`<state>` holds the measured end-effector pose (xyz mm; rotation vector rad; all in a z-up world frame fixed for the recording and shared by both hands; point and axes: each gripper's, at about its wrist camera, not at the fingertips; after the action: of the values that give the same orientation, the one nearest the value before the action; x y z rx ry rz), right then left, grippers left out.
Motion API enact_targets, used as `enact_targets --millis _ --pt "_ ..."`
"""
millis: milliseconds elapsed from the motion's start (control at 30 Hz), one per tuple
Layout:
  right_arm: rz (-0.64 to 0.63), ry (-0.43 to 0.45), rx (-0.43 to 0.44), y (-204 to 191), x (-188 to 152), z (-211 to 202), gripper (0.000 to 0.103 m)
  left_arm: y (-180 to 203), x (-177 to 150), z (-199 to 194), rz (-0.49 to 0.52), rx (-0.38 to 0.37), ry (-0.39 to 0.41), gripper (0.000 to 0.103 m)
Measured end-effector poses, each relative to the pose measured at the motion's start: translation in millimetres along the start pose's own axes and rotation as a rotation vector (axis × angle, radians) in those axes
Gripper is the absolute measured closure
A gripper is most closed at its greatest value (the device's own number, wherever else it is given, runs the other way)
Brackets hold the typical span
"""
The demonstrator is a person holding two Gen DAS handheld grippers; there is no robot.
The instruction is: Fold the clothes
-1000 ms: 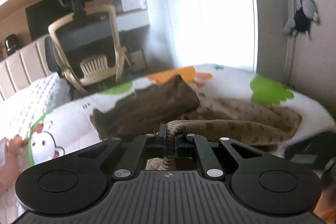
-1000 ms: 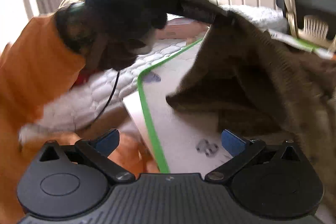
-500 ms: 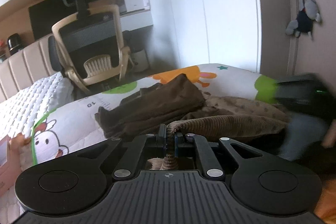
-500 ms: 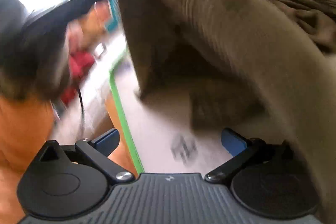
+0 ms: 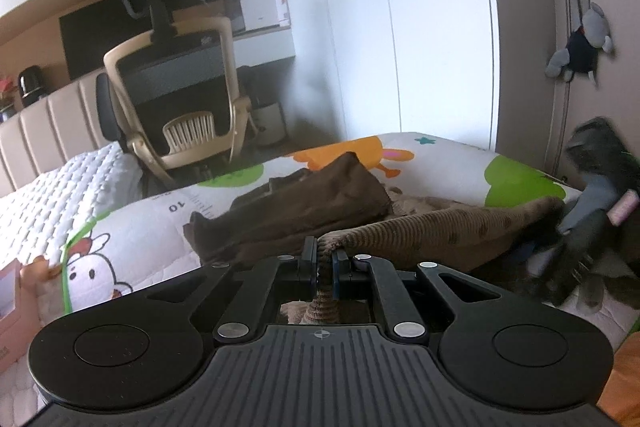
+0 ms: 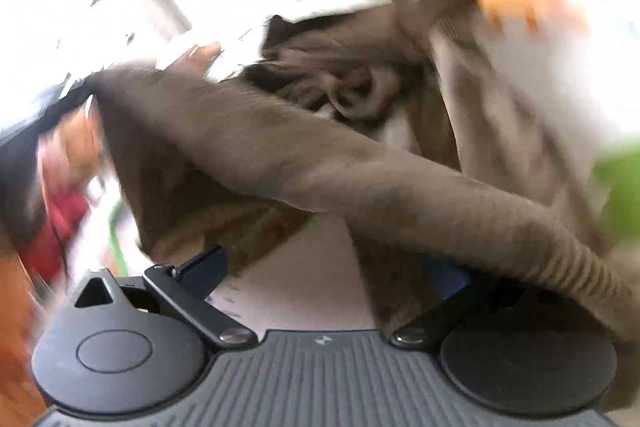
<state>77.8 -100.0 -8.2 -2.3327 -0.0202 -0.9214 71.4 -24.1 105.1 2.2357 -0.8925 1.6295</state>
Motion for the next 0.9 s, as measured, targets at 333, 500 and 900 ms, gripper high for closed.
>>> enact_targets --millis 333,500,900 --pt "0.095 -0.025 0.188 -23 15 28 0.0 -6 -3 7 -0.022 0.004 -0.02 0.094" --pt "0.048 -0.063 0.211 -39 37 67 0.0 -6 -2 7 -0.028 0.003 -0.012 0.094" --pt "-0.448 -0.115 -0.126 -73 -16 53 0.0 -11 -10 10 -0.036 0.008 -0.02 0.094"
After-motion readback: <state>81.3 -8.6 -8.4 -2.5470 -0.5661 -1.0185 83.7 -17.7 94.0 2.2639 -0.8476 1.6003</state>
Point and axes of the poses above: each gripper's, at about its wrist camera, not at the fingertips, and z roughly the way its jaws point, y to its right, x to its top, and after that the axes turned 9 degrees about y, right-handed
